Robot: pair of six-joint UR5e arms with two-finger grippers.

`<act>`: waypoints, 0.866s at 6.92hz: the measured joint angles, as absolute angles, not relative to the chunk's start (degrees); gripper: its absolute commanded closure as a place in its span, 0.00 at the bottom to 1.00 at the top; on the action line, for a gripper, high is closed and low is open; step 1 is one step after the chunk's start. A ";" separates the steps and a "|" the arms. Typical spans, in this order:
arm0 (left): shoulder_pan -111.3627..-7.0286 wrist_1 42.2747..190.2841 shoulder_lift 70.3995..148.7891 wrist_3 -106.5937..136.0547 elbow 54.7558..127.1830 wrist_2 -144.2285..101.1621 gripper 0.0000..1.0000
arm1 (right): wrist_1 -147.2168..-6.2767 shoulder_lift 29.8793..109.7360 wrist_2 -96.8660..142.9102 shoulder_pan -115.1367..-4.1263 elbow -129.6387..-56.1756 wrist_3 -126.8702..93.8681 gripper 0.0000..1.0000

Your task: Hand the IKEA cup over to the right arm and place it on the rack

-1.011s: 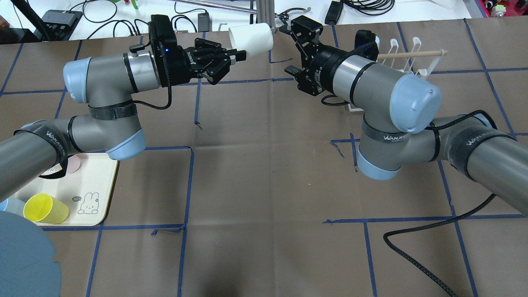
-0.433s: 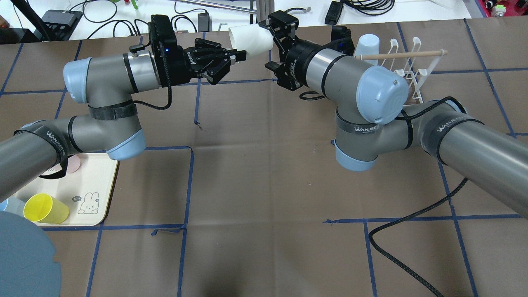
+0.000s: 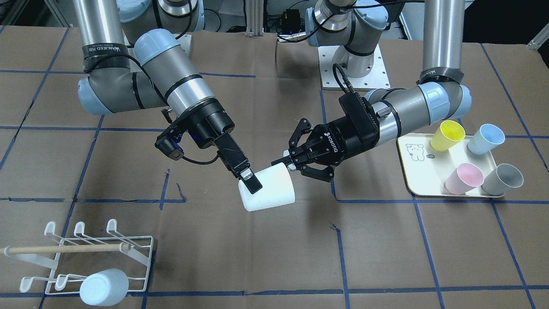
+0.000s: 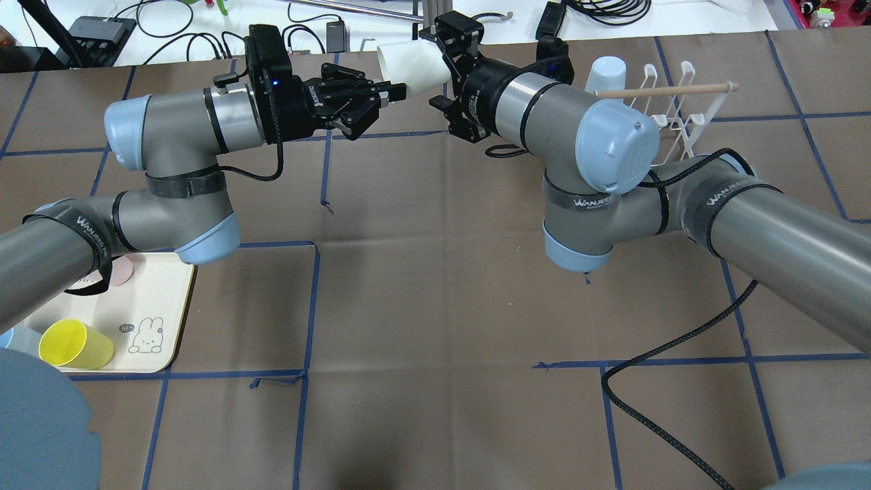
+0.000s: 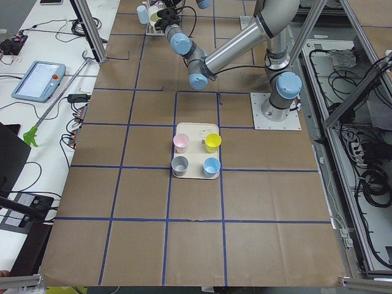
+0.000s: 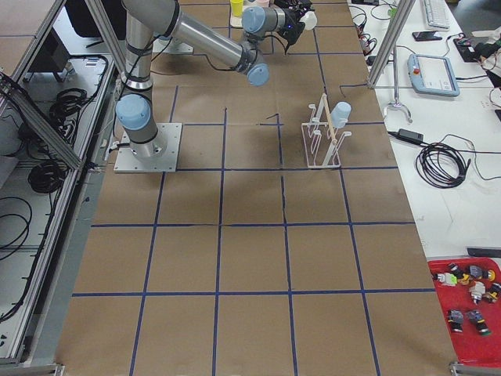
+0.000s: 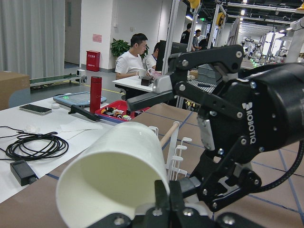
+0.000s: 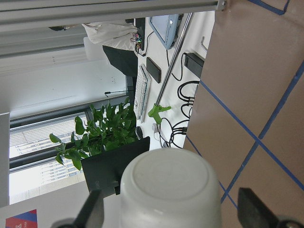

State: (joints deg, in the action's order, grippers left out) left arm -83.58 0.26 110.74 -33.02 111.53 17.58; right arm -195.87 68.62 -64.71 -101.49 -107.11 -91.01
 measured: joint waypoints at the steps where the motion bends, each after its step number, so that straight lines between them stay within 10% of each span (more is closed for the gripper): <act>1: -83.58 0.26 110.71 -32.99 111.53 17.58 0.91 | -195.84 67.79 -64.71 -101.51 -106.11 -91.04 0.01; 6: -83.58 0.26 110.60 -32.96 111.45 17.62 0.91 | -195.45 65.66 -64.79 -102.14 -103.74 -91.05 0.11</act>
State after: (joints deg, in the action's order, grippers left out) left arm -83.58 0.26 110.60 -32.96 111.45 17.62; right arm -195.45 65.66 -64.79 -102.14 -103.74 -91.05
